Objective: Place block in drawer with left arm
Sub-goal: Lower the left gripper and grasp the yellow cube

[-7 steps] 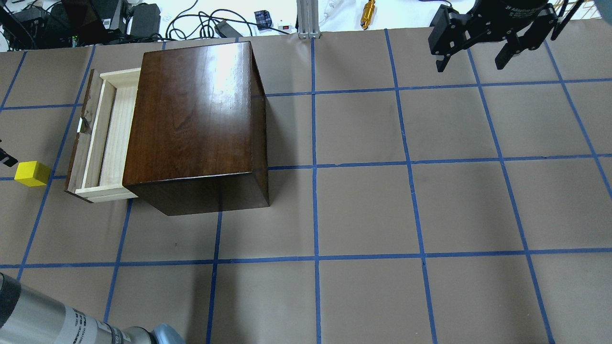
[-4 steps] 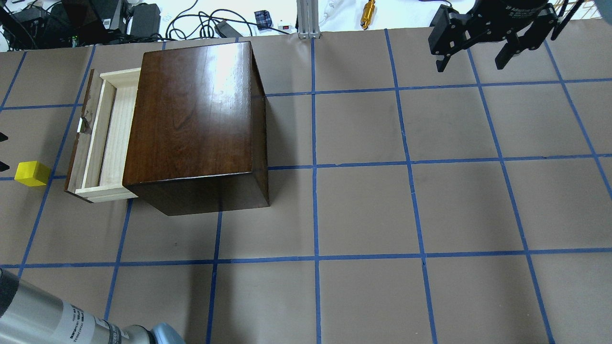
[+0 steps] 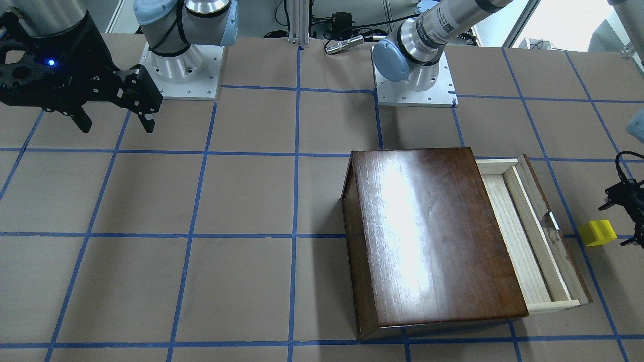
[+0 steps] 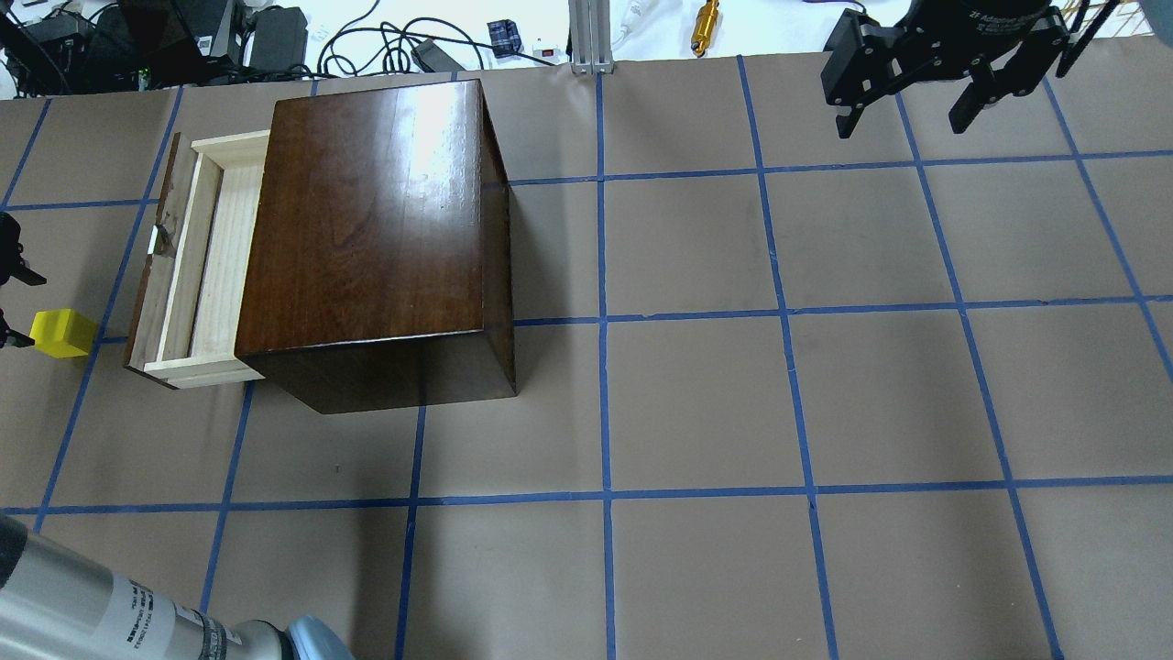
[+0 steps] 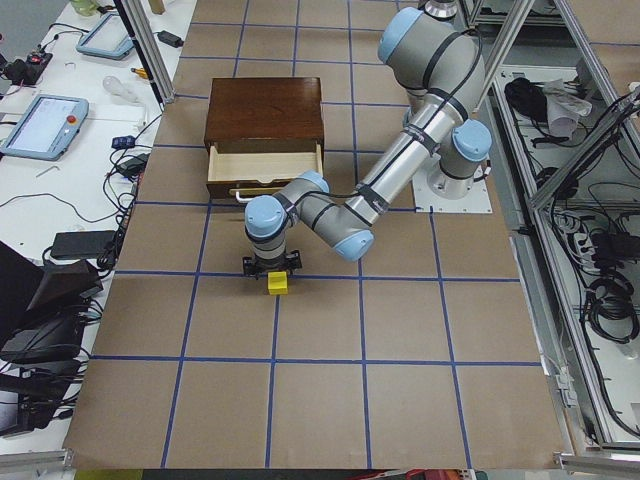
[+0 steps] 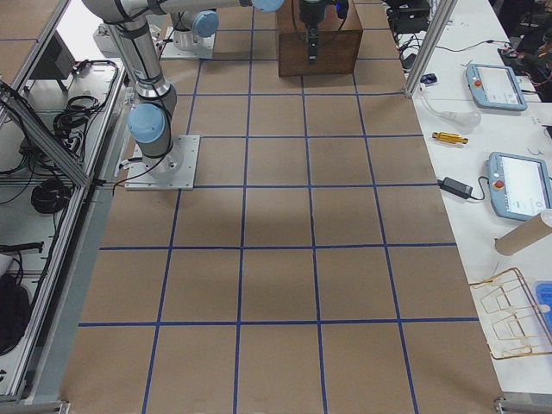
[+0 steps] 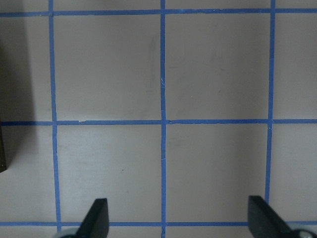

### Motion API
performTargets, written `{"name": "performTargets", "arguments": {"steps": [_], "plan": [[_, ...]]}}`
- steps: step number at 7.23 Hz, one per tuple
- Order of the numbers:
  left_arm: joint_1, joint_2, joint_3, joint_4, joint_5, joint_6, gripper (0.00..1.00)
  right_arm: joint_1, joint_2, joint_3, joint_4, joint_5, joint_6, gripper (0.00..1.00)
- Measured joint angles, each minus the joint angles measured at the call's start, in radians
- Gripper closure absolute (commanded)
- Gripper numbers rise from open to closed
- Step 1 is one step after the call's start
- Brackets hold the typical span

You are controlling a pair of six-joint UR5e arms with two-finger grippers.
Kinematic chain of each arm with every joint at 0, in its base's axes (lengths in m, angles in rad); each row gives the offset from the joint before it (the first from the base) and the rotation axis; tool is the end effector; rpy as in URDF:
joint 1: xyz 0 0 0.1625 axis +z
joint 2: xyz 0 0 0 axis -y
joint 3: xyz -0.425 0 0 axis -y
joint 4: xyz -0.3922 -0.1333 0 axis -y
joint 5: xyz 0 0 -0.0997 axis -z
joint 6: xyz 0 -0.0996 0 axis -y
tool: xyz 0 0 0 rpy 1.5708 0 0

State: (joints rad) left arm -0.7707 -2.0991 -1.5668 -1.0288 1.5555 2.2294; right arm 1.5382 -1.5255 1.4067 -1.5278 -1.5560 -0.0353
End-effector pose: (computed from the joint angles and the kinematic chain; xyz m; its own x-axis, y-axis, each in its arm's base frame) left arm 0.3761 -0.5532 0.2354 -0.1409 0.9898 -0.0233 0.9900 0.1409 -0.0013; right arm 0.1179 -0.5198 0.5418 -0.9999 -0.0037 -0.0121 -0.0028 0.9971 -0.0762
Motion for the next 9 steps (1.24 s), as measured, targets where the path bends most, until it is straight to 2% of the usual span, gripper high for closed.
{"name": "performTargets", "arguments": {"steps": [3,9], "plan": [[0.019,-0.006,-0.025,0.005,-0.034,0.061,0.00,0.000,0.000,0.000,0.000,0.000,0.000,0.00],[0.030,-0.053,-0.041,0.056,-0.038,0.063,0.03,0.000,-0.001,0.000,0.000,-0.001,0.000,0.00]]}}
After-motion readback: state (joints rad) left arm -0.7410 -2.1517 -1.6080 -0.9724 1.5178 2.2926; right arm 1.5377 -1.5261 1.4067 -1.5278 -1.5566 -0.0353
